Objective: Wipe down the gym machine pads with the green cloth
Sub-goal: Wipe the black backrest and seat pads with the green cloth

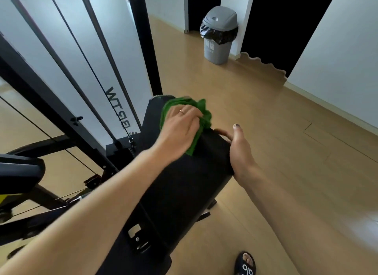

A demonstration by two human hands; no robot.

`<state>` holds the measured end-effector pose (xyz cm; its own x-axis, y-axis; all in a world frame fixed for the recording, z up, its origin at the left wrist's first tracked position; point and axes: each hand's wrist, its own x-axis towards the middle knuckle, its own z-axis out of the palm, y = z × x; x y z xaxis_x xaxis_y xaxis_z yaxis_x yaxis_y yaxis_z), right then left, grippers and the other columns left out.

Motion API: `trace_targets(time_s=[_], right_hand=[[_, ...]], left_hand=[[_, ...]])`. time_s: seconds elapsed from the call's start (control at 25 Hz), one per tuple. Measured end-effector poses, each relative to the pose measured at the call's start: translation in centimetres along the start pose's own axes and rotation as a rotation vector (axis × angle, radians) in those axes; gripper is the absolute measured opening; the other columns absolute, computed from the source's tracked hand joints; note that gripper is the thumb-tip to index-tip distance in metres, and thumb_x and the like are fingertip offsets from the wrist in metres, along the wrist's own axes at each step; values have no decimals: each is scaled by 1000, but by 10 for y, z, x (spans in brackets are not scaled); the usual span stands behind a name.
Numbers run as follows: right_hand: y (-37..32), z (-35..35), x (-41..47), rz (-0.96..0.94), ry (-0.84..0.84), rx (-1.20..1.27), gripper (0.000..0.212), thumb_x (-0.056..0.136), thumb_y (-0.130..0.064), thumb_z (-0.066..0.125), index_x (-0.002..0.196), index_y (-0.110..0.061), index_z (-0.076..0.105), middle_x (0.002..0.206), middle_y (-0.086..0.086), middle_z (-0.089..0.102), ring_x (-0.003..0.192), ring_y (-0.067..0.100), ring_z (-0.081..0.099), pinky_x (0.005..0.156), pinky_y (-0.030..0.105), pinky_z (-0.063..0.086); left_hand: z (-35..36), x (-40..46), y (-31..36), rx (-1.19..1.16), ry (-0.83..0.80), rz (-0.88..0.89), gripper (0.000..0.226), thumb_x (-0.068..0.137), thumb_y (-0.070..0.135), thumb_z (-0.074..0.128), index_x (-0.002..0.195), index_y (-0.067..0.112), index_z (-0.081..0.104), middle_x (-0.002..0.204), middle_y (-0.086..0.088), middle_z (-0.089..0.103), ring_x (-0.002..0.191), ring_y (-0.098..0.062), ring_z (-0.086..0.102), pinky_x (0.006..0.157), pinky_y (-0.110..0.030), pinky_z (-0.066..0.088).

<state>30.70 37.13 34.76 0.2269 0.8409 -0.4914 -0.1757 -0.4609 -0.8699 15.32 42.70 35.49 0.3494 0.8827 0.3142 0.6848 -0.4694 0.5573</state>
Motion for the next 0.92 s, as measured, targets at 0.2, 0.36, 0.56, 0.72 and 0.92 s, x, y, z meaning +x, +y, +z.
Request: trace_targets(time_s=[0.2,0.36,0.56,0.72,0.92], right_hand=[[2,-18,-5,33,-218,319,76,104,-57,15,121,-8,71,118,19,72,110,30,71,91,40,56],[1,-18,-9,-22,-211,276,60,105,-56,26,139,-19,58,135,12,64,124,24,62,110,44,44],[9,-18,-7,-124,-153,51,53,104,-59,20,153,-44,35,156,-3,42,141,18,40,121,47,25],[4,-19,-10,7,-152,395,63,104,-58,23,140,-20,58,134,12,65,121,26,64,104,42,49],[14,-31,-17,20,-201,563,65,107,-50,22,132,-7,64,127,18,69,121,30,64,103,42,49]], left_hand=[[11,-61,57,12,-145,241,32,104,26,38,120,18,65,131,7,62,130,-14,44,117,-29,26],[-19,-5,-2,201,-179,286,39,104,34,30,127,22,60,141,6,60,133,-18,49,118,-35,28],[-14,21,-27,176,36,-35,33,105,28,32,118,17,60,127,-2,63,124,-29,50,104,-32,29],[27,-46,50,110,32,104,27,95,21,41,100,13,66,108,-4,68,108,-30,52,97,-44,42],[15,-45,39,169,-152,472,28,104,29,43,108,17,68,125,4,66,117,-21,52,109,-39,37]])
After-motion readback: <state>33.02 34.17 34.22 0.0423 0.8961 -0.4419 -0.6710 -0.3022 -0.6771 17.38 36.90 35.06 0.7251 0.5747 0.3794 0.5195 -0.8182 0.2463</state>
